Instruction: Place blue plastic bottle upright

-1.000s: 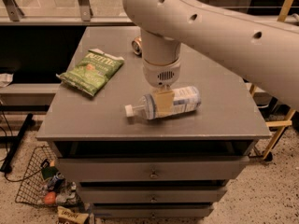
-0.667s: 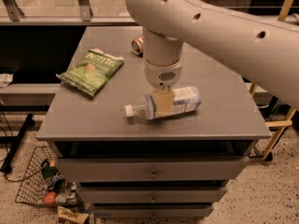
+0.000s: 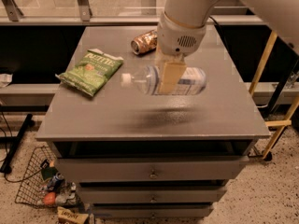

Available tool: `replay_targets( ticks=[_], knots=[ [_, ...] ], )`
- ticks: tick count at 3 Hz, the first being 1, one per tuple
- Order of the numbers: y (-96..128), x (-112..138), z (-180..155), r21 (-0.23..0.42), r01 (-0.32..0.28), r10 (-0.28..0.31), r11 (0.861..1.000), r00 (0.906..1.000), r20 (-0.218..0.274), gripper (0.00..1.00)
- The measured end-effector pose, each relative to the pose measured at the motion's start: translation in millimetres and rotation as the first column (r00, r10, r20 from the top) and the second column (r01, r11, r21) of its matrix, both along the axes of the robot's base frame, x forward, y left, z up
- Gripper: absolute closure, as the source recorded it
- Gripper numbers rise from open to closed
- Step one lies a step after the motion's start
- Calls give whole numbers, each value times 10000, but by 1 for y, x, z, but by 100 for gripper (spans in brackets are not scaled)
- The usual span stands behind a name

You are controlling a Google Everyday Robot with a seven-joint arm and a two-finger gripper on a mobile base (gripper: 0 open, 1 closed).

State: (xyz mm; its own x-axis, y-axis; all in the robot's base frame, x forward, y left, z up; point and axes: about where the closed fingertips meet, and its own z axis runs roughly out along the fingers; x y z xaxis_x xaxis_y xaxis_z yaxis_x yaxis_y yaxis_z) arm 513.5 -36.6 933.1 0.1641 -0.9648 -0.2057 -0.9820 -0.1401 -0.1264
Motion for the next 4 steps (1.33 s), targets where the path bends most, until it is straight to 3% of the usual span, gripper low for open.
replay_targets(
  ticks=[1, 2, 3, 4],
  knots=[
    [-11, 11, 34, 1965, 916, -906, 9762, 9958, -139, 100],
    [1, 4, 48, 2761, 806, -744, 9578, 9967, -327, 100],
    [1, 4, 48, 2768, 801, -741, 9576, 9967, -319, 100],
    [1, 7, 49, 3304, 1186, -1229, 9364, 9924, -80, 100]
  ],
)
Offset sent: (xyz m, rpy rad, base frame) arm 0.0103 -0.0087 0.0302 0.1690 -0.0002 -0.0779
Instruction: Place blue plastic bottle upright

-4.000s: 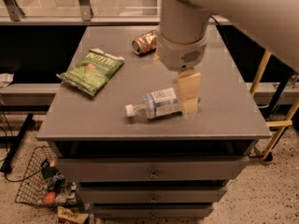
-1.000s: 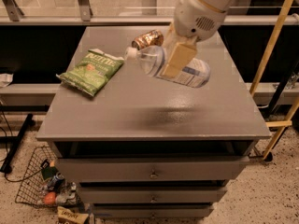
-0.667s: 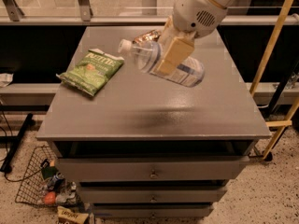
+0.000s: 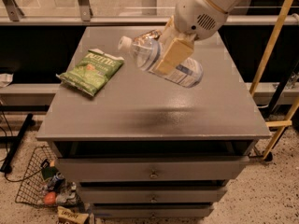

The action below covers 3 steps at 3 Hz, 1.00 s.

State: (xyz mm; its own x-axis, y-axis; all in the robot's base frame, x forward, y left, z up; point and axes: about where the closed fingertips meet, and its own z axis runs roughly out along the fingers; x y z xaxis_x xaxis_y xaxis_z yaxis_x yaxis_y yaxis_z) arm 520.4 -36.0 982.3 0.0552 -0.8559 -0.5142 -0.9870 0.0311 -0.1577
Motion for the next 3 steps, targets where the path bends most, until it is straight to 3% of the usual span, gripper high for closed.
replay_targets(
  ticks=[1, 2, 3],
  knots=[
    [-5, -18, -4, 1518, 958, -969, 9838, 9953, -1, 100],
    [-23, -17, -2, 3622, 2198, -2277, 9058, 9735, -213, 100],
    [-46, 12, 6, 6096, 2961, -3613, 7353, 9323, -170, 100]
  ],
)
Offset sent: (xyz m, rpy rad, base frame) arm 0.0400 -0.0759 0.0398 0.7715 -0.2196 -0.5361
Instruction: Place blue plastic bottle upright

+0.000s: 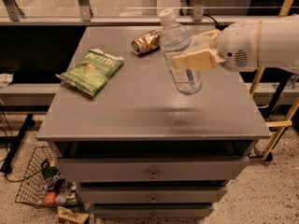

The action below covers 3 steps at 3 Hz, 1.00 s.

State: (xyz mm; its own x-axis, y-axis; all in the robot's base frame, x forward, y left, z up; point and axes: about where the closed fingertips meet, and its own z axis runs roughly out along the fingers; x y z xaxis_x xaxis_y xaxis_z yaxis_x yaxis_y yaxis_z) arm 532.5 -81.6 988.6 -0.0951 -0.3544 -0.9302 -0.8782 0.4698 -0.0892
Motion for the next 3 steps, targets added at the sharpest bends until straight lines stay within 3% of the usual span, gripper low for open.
replay_targets(
  ticks=[1, 2, 3],
  knots=[
    [-15, 26, 7, 1257, 890, -981, 9881, 9929, 680, 100],
    [-19, 55, -2, 2530, 1409, -1671, 9571, 9823, 852, 100],
    [-16, 74, -16, 2995, 1636, -1900, 9400, 9799, 611, 100]
  ],
)
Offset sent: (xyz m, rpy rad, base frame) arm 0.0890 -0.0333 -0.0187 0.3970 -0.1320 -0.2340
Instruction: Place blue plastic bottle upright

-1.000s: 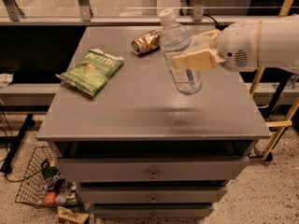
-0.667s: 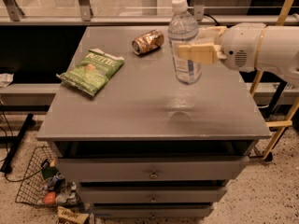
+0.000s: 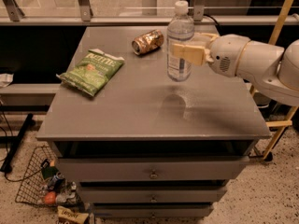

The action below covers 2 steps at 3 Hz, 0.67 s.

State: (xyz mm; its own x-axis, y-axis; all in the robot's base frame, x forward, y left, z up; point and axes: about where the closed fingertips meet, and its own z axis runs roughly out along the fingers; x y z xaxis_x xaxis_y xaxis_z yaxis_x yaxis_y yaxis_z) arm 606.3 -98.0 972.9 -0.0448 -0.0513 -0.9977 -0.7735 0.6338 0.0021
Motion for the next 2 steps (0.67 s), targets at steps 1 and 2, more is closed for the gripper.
replay_targets(
  ticks=[1, 2],
  knots=[
    [6, 14, -17, 282, 99, -92, 9996, 9996, -249, 100],
    [7, 27, -36, 363, 257, -244, 9990, 9991, -354, 100]
  ],
)
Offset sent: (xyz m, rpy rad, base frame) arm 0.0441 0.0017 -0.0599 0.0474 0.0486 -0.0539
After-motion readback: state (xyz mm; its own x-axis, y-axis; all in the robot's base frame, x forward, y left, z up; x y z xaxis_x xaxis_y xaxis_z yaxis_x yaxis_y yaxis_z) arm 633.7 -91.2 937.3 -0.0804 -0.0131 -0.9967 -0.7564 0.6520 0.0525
